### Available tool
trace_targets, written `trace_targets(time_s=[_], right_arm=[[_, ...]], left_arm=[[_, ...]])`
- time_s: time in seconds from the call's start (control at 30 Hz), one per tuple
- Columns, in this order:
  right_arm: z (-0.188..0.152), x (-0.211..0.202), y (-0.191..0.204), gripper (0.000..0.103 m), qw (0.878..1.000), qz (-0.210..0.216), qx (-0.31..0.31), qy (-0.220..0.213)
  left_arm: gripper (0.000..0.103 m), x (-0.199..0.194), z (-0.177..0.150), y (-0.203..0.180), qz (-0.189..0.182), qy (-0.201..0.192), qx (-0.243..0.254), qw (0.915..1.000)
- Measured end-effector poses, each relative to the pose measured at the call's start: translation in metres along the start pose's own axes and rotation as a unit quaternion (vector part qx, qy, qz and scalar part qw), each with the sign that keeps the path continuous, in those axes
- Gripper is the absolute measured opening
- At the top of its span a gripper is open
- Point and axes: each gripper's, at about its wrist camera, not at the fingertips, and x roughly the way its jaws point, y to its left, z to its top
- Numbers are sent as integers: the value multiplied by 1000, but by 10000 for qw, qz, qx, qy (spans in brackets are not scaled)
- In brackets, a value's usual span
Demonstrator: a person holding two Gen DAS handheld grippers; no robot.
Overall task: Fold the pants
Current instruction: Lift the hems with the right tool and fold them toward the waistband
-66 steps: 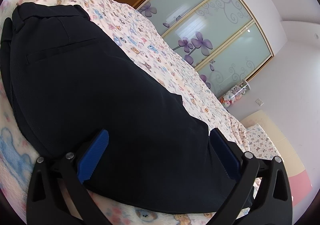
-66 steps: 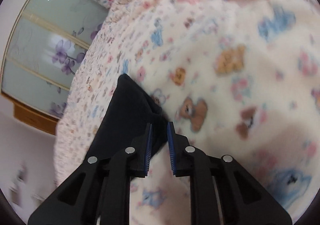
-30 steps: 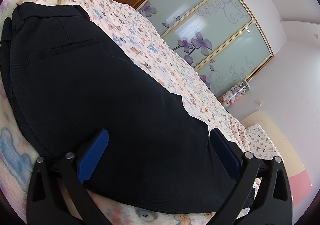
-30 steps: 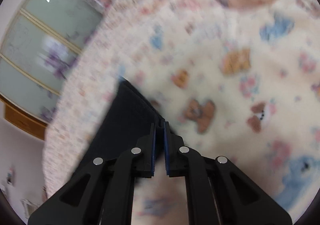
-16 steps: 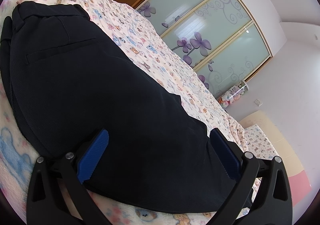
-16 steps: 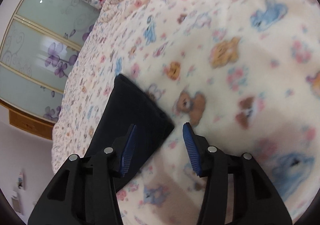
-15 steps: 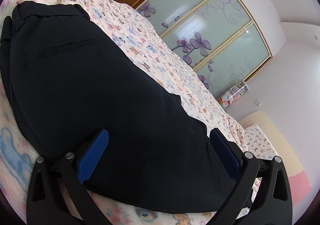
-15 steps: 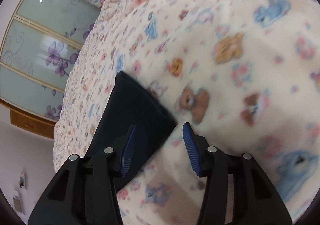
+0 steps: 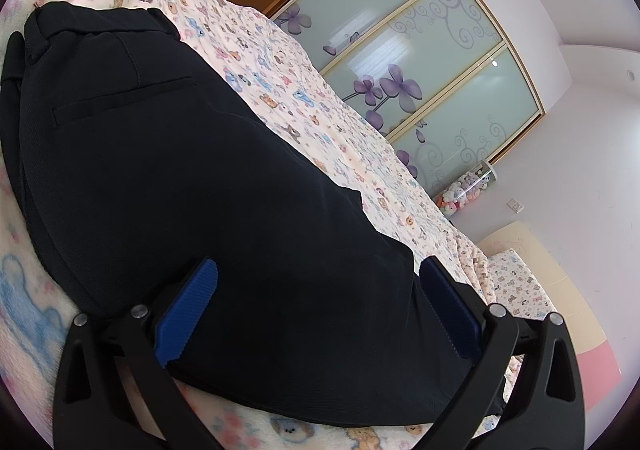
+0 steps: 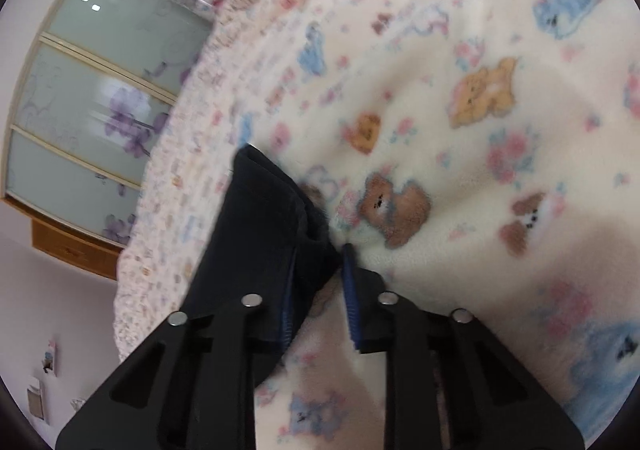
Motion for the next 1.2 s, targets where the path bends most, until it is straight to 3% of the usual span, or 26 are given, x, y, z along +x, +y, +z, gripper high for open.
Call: trace_targets(time_s=[0.23, 0.53, 0.73, 0.83, 0.93, 1.03, 1.1, 1.2], right_arm=[[-16, -26, 49, 14, 9901, -434, -1164, -649], [-30, -36, 99, 11, 9787, -183, -1868, -828], [-64, -37, 152, 11, 9666, 396, -2404, -797], [-95, -41, 193, 11, 9521, 888, -2835, -725], [-145, -42, 239, 11, 9257, 1463, -3452, -511], [-213, -26, 278, 11, 8926, 2017, -4032, 46], [-251, -4, 291, 11, 8778, 2121, -4269, 474], [-302, 32, 298, 9, 8595, 1956, -4618, 989]], left_arm=[[101, 1, -1, 0, -31, -3, -38, 10000], [101, -1, -1, 3, -123, 23, -125, 9998], [101, -2, -1, 4, -188, 39, -196, 9996], [101, -3, -1, 3, -192, 40, -211, 9996], [101, -3, -1, 3, -195, 40, -216, 9996], [101, -3, -1, 3, -195, 42, -213, 9996], [101, -3, -1, 3, -198, 42, -213, 9996], [101, -4, -1, 2, -204, 49, -202, 9996]])
